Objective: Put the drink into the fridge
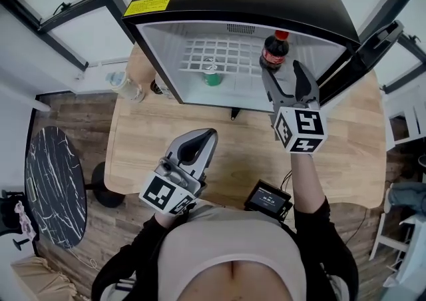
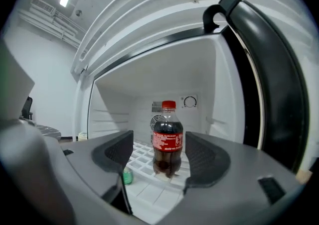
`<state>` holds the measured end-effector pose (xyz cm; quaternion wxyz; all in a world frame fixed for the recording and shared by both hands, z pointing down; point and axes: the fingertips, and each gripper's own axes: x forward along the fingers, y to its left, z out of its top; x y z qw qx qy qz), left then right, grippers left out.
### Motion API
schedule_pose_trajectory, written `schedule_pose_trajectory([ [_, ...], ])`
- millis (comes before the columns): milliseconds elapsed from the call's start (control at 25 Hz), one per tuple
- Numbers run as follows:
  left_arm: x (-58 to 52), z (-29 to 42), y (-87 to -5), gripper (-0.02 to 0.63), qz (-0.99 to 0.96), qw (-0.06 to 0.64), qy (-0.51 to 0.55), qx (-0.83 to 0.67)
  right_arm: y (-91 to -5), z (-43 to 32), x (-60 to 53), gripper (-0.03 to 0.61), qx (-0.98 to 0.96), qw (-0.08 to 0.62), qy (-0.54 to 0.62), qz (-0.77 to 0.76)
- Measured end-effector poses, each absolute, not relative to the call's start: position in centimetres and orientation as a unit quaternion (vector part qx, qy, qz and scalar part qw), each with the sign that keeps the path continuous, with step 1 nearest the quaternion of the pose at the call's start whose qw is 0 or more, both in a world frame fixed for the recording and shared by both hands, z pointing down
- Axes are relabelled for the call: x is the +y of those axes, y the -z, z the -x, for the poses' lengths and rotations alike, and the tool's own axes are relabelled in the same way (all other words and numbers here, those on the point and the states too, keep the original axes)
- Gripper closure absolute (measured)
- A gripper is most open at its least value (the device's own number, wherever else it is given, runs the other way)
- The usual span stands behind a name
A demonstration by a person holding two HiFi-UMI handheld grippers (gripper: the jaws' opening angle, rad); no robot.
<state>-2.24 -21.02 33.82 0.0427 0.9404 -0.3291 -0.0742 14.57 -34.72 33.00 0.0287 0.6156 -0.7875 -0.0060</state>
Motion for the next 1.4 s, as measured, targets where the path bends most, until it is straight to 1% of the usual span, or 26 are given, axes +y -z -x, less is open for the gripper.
schedule_pose_trajectory([
  [160,-21.0,1.8,-33.5,0.609,-0.943,0.040,0.075,-0.323,-32.5,-14.2,-32.7,0.235,-0.795,0.022,0.004,-0.606],
  [200,-20.9,1.6,-33.4,0.609,-0.943,0.038,0.076,-0.320,-32.3,-14.1,-32.2,0.244,-0.797,0.018,0.003,-0.604],
  [240,-20.9,1.4,-33.3,0.609,-0.944,0.037,0.076,-0.318,-32.1,-14.0,-31.6,0.270,-0.798,0.014,0.002,-0.603],
  [280,-20.8,1.2,-33.1,0.609,-0.945,0.035,0.077,-0.315,-31.9,-14.0,-31.0,0.318,-0.797,0.009,0.003,-0.604],
  [320,-20.8,1.0,-32.9,0.609,-0.946,0.033,0.078,-0.312,-31.7,-14.1,-30.4,0.345,-0.796,0.004,0.003,-0.605],
  [440,-20.7,0.3,-32.5,0.609,-0.949,0.028,0.081,-0.304,-31.6,-14.4,-28.9,0.348,-0.792,-0.001,0.005,-0.611],
  [560,-20.7,-0.3,-32.3,0.609,-0.951,0.025,0.083,-0.298,-31.8,-14.8,-27.6,0.385,-0.791,-0.004,0.000,-0.612],
  [720,-20.7,-1.1,-32.1,0.609,-0.951,0.026,0.086,-0.295,-32.1,-15.6,-26.0,0.482,-0.787,-0.007,-0.006,-0.617],
  [800,-20.6,-1.7,-32.0,0.609,-0.952,0.024,0.089,-0.293,-32.2,-15.9,-25.3,0.514,-0.787,-0.004,0.000,-0.617],
  [1040,-19.7,-3.1,-32.4,0.609,-0.952,0.021,0.093,-0.291,-32.3,-16.4,-23.1,0.535,-0.798,-0.021,-0.012,-0.602],
  [1200,-18.9,-3.8,-32.4,0.609,-0.952,0.014,0.089,-0.292,-32.8,-16.7,-21.7,0.540,-0.801,-0.021,-0.017,-0.599],
  [1400,-18.3,-3.8,-32.6,0.609,-0.948,0.014,0.092,-0.305,-33.1,-16.9,-21.1,0.540,-0.799,-0.040,-0.020,-0.600],
])
